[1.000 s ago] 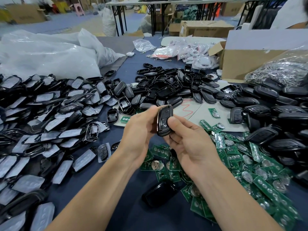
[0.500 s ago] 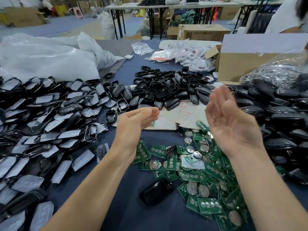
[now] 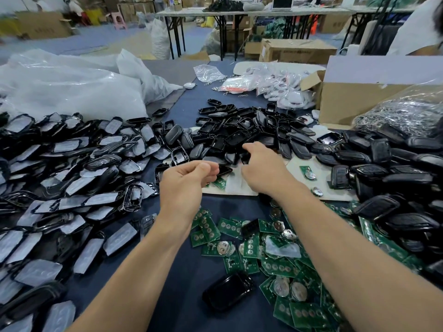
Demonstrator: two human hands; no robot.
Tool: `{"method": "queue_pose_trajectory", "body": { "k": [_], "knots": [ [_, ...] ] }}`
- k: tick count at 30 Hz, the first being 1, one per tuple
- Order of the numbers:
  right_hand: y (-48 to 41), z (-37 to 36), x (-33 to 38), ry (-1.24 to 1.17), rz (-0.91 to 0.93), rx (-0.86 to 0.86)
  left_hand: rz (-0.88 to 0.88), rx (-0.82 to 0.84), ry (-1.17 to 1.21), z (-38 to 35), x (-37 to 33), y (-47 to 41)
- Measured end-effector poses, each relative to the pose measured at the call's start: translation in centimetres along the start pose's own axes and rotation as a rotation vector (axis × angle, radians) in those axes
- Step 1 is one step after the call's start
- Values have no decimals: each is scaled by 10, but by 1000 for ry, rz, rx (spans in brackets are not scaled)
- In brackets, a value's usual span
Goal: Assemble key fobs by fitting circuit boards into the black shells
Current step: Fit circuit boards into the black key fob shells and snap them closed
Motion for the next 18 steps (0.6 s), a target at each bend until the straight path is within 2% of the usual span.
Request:
{"method": "queue_pose_trajectory", "body": {
  "k": [2,5,10,12,14,16,18],
  "knots": [
    [-3,-6,6,132,55,-33,-20,13,-47,-1,1,-1],
    [8,2,15,195,100,-179,-48,26,-86,-1,1,-2],
    [36,3,27,222,187,-195,-77,49,-127,-3,1,1],
    [53,15,33,82,250,-311,-119,67,-180,-4,-2,3],
    [72,30,32,-189,256,-430,-178,140,-227,-13,-6,8],
    [82,34,19,-453,155,-446,-194,236,-240,-24,-5,13],
    [89,29,8,-660,52,-385,-186,280,-226,-29,-1,15]
  ]
}}
Point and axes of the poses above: each hand's wrist, its own y-axis away from the middle knuckle, its own z-axis out of the back of the hand, x = y × z, the point moved 9 cm from there along -y, towards the middle knuckle, and after that the axes turned 2 degrees about x, right-handed, at the moved point
